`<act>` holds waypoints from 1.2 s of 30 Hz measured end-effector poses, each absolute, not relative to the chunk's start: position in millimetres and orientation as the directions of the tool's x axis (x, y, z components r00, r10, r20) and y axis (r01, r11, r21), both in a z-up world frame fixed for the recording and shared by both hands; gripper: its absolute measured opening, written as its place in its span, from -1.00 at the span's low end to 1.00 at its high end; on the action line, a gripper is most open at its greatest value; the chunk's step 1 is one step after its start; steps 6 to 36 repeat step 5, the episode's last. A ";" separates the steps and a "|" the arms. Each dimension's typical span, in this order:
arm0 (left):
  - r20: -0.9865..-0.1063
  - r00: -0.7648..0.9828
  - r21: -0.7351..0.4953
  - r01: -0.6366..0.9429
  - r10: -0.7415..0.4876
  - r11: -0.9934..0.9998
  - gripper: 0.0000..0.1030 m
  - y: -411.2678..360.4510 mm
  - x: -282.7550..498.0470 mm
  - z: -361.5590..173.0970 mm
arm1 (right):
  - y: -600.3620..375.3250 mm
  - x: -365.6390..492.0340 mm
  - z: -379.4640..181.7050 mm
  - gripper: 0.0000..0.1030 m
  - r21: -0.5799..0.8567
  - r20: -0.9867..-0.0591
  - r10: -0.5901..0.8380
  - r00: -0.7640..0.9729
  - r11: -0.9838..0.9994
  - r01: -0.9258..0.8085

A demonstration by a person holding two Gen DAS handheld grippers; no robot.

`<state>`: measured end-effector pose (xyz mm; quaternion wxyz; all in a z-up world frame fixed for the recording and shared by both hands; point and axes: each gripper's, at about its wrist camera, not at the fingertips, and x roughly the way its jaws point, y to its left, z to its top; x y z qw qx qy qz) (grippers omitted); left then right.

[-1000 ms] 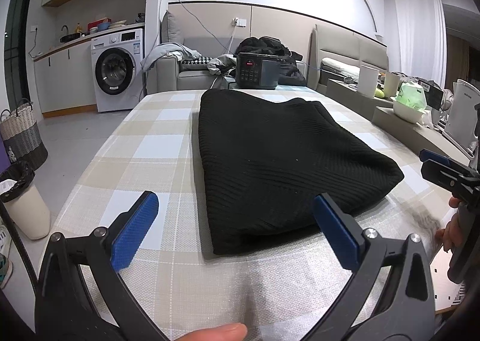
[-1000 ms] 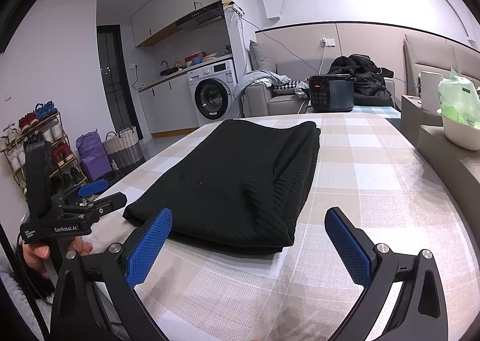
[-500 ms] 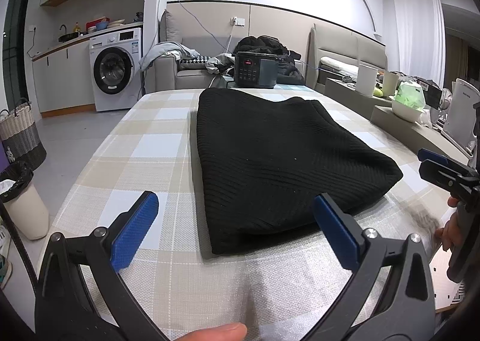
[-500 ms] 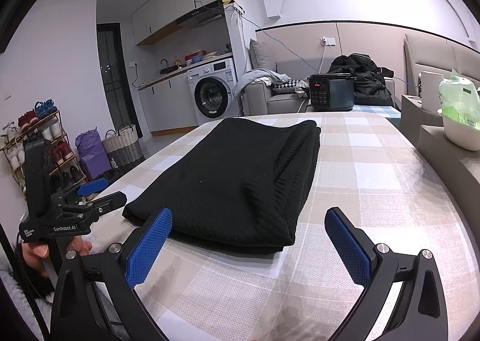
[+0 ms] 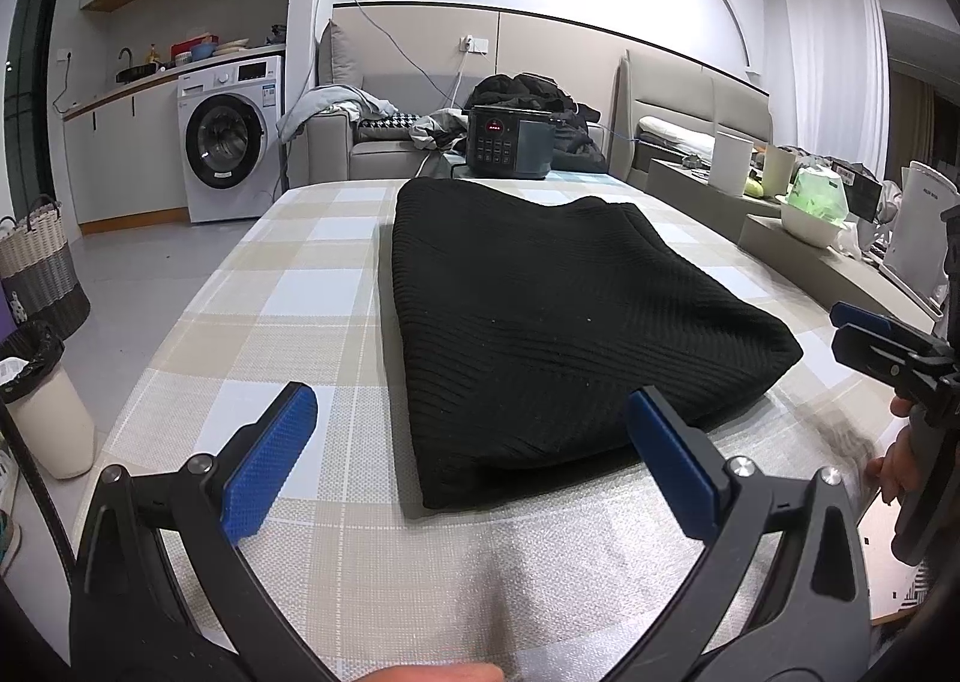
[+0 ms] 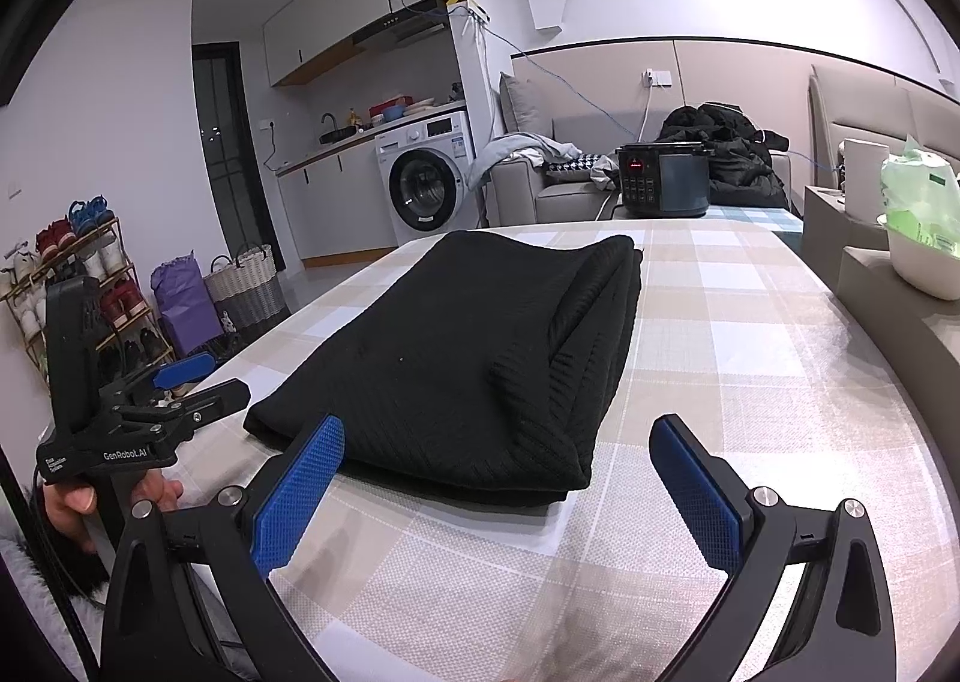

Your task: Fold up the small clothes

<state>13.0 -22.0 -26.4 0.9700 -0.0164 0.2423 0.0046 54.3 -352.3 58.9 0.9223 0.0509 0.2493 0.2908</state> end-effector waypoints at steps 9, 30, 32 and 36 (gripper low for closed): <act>-0.472 0.882 -0.025 -0.015 0.001 1.000 0.99 -22.9 13.7 -26.5 | -351.9 53.7 58.8 1.00 0.236 -0.430 0.561 0.707 0.826 -0.512; -0.472 0.882 -0.025 -0.015 0.001 1.000 0.99 -22.9 13.7 -26.5 | -351.9 53.7 58.8 1.00 0.236 -0.430 0.561 0.707 0.826 -0.512; -0.472 0.882 -0.025 -0.015 0.001 1.000 0.99 -22.9 13.7 -26.5 | -351.9 53.7 58.8 1.00 0.236 -0.430 0.561 0.707 0.826 -0.512; -0.472 0.882 -0.025 -0.015 0.001 1.000 0.99 -22.9 13.7 -26.5 | -351.9 53.7 58.8 1.00 0.236 -0.430 0.561 0.707 0.826 -0.512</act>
